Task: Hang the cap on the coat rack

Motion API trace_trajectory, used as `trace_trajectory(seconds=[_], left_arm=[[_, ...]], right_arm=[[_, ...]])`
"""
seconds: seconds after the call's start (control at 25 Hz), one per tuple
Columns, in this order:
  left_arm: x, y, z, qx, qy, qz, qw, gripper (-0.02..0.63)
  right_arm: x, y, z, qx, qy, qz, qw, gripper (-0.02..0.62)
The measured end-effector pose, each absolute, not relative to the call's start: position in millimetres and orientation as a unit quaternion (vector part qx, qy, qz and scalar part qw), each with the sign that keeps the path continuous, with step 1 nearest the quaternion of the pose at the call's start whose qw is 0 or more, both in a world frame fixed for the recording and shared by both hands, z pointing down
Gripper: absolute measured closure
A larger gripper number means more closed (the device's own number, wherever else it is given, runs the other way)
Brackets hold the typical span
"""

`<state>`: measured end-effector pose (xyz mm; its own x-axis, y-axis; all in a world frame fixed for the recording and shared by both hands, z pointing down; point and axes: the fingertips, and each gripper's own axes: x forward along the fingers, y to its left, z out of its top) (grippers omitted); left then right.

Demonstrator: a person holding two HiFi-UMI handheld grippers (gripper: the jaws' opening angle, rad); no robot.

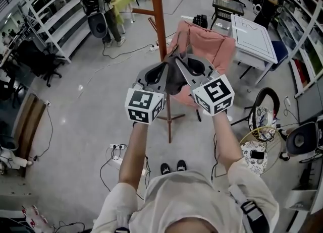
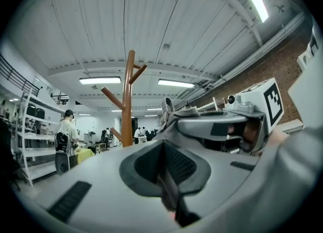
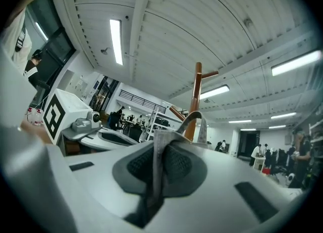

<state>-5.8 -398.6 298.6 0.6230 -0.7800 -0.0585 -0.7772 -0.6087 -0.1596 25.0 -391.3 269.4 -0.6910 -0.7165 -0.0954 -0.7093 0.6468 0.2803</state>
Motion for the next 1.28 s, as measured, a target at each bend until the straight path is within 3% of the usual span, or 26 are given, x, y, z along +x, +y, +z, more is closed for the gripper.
trace_trajectory(seconds=[1.28], left_arm=[[9, -429, 187, -0.909, 0.394, -0.013, 0.134, 0.6]], right_arm=[[12, -419, 160, 0.366, -0.891, -0.264, 0.045, 0.584]])
